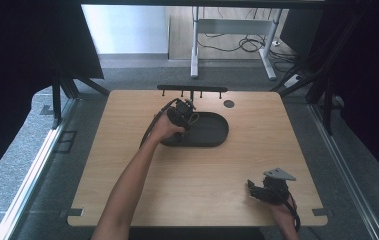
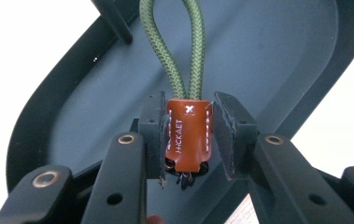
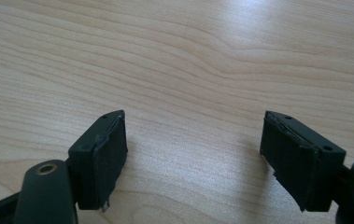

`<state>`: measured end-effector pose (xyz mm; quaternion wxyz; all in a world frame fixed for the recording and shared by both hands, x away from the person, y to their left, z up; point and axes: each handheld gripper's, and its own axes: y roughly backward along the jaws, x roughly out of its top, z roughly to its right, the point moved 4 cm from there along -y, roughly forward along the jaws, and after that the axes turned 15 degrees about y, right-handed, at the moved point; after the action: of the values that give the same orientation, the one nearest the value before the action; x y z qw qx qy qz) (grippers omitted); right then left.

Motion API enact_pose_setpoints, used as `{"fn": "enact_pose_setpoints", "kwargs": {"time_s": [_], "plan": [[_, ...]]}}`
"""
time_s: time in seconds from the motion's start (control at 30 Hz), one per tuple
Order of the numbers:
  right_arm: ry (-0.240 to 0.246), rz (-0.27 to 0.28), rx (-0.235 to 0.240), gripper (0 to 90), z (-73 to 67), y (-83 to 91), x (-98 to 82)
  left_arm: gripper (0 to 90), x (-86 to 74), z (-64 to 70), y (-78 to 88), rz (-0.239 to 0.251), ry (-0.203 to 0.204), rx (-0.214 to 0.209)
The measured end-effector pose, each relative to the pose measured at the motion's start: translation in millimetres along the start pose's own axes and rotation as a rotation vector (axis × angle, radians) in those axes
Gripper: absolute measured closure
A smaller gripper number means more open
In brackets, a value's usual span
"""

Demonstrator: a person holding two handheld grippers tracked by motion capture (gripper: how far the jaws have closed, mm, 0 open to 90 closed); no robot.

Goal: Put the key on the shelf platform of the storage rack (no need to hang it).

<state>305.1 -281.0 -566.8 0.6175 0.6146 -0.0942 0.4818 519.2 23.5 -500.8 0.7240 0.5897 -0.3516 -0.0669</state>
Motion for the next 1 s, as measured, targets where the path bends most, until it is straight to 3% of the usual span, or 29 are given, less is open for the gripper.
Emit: {"fn": "enact_pose_setpoints", "kwargs": {"time_s": [0.23, 0.4, 0.53, 0.63, 0.8, 0.97, 1.0], "plan": [[-0.002, 0.000, 0.001, 23.2, 0.4, -0.1, -0.2, 65.5, -3.3, 1.8, -7.2, -0.024, 0.010, -0.013], [-0.002, 0.000, 0.001, 23.2, 0.7, -0.1, -0.2, 62.5, -5.3, 3.4, -0.4, -0.002, 0.003, -0.023], [-0.001, 0.000, -0.001, 23.3, 0.5, -0.1, -0.2, 59.1, -8.5, 3.8, 12.4, 0.025, 0.010, -0.052], [0.000, 0.001, 0.000, 23.3, 0.8, -0.3, -0.2, 57.0, -12.3, 6.2, 25.2, 0.067, 0.031, -0.099], [-0.001, 0.000, -0.004, 23.4, 0.1, -0.1, 0.1, 53.3, -22.1, 11.5, 45.6, 0.107, 0.013, -0.140], [0.001, 0.001, 0.000, 23.4, 0.6, -0.4, 0.0, 52.0, -35.2, 15.5, 60.6, 0.135, -0.020, -0.144], [0.000, 0.001, 0.000, 23.4, 0.8, -0.3, -0.1, 51.4, -39.3, 18.0, 62.4, 0.132, 0.002, -0.148]]}}
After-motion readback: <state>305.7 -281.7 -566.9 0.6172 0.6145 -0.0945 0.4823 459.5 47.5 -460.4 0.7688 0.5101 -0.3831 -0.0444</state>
